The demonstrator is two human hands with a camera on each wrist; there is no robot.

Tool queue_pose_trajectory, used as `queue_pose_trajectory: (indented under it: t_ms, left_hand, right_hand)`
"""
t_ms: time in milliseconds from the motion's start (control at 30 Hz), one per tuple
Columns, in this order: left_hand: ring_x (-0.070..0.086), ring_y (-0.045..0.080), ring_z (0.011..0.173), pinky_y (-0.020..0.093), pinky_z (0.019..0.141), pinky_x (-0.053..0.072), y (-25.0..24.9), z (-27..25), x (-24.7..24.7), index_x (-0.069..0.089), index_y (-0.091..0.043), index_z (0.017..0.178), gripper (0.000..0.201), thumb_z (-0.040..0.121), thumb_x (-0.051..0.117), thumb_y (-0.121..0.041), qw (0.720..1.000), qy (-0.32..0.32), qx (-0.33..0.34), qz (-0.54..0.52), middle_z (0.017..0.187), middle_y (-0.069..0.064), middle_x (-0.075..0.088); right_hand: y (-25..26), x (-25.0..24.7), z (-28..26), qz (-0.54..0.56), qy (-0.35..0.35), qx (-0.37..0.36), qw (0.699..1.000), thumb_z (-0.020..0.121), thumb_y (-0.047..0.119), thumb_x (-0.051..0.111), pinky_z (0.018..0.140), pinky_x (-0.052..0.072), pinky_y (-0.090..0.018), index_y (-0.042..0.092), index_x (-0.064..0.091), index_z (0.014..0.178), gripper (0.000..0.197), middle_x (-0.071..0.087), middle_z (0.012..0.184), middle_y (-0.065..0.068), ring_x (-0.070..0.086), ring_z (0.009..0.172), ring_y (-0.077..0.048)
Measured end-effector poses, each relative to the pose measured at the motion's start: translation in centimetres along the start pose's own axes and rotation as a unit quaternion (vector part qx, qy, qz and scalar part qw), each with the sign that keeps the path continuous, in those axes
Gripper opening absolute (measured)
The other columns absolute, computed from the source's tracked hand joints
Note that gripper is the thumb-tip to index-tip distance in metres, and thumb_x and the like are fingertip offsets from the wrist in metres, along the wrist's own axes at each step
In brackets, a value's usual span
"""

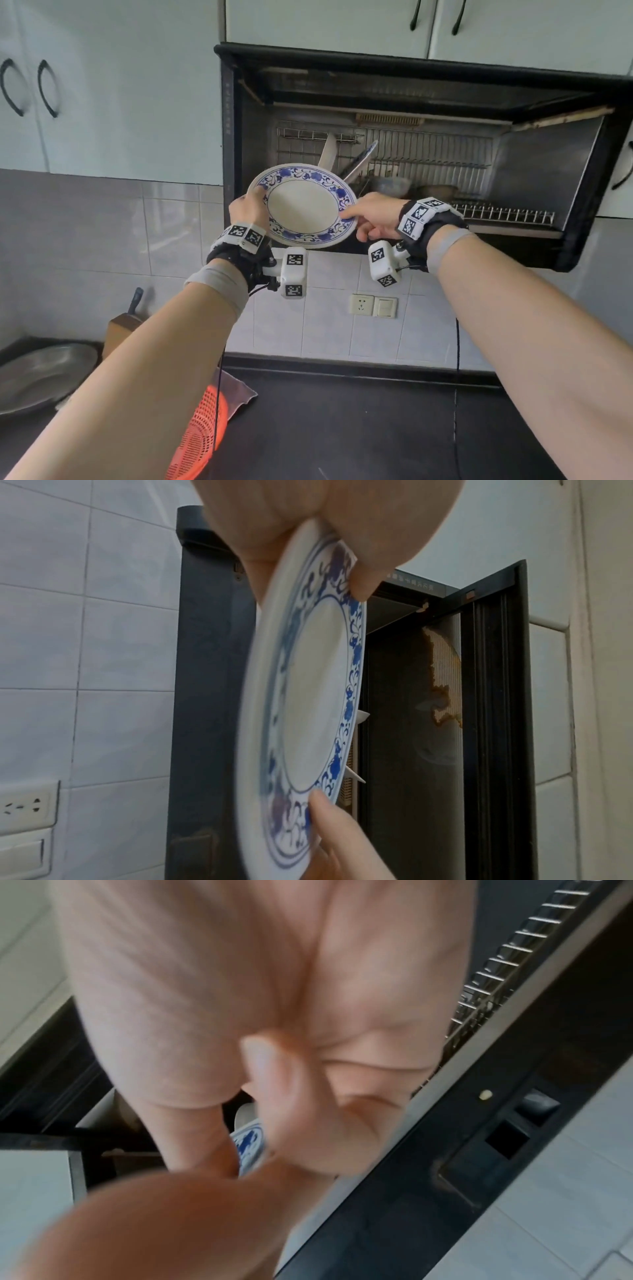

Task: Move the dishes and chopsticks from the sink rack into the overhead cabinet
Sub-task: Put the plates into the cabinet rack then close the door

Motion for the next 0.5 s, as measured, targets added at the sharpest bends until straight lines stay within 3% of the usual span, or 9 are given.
queue_pose_trajectory:
  t_ms: [100,200,267,400,467,500]
  left_hand:
    - [0.069,0.036,0.097,0.049,0.085,0.058,0.7,0.1,-0.5,0.066,-0.006,0.121,0.046,0.088,0.059,-0.038,0.999,0.011,-0.031,-0.034,0.11,0.014,0.072]
    - [0.068,0.04,0.092,0.046,0.053,0.061,0.8,-0.6,-0.7,0.052,-0.005,0.132,0.042,0.095,0.059,-0.022,0.997,0.052,-0.045,-0.044,0.114,0.019,0.064]
    - [0.073,0.037,0.077,0.035,0.042,0.057,0.9,-0.8,-0.8,0.047,-0.001,0.134,0.041,0.096,0.057,-0.014,0.995,0.095,-0.034,-0.003,0.113,0.022,0.065]
    - [0.068,0.025,0.063,0.027,0.046,0.053,0.1,0.0,-2.4,0.046,-0.008,0.127,0.03,0.099,0.051,-0.017,0.993,0.106,-0.002,0.045,0.094,0.01,0.065]
    - [0.058,0.022,0.06,0.025,0.048,0.049,0.0,1.5,-3.4,0.048,0.001,0.13,0.044,0.092,0.052,-0.02,0.995,0.081,0.012,0.064,0.09,0.01,0.062]
    - [0.059,0.024,0.066,0.027,0.055,0.051,-0.2,2.0,-3.9,0.05,0.0,0.133,0.052,0.087,0.055,-0.024,0.994,0.07,0.023,0.083,0.099,0.014,0.066]
  right_hand:
    - [1.3,0.3,-1.1,0.043,-0.033,-0.044,0.998,0.099,0.016,0.059,0.036,0.045,-0.017,-0.005,0.061,0.114,0.026,0.072,0.086,-0.018,0.061,0.041,-0.013]
    - [3.5,0.7,-1.5,0.034,-0.112,-0.084,0.99,0.1,0.012,0.055,0.04,0.053,-0.022,-0.009,0.059,0.112,0.024,0.073,0.089,-0.027,0.065,0.043,-0.016]
    - [4.6,1.0,-1.1,0.031,-0.162,-0.096,0.982,0.101,0.01,0.052,0.041,0.056,-0.024,-0.005,0.057,0.11,0.019,0.074,0.082,-0.023,0.066,0.044,-0.016]
    - [5.9,1.3,-0.5,0.076,-0.252,-0.094,0.96,0.103,0.013,0.047,0.041,0.057,-0.028,-0.002,0.054,0.107,0.017,0.07,0.07,-0.021,0.071,0.051,-0.025]
    - [6.8,1.6,-0.3,0.064,-0.283,-0.098,0.952,0.104,0.015,0.046,0.048,0.061,-0.033,0.001,0.053,0.104,0.016,0.071,0.074,-0.022,0.074,0.061,-0.03]
    - [7.3,1.6,0.2,0.053,-0.304,-0.106,0.945,0.104,0.017,0.046,0.052,0.062,-0.037,0.004,0.052,0.101,0.015,0.071,0.076,-0.023,0.075,0.064,-0.03]
Point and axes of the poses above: each hand's wrist, its own z-axis towards the middle knuckle, its own x-axis out of the palm, y = z × x, the point moved 4 cm from there along z, towards the middle knuckle
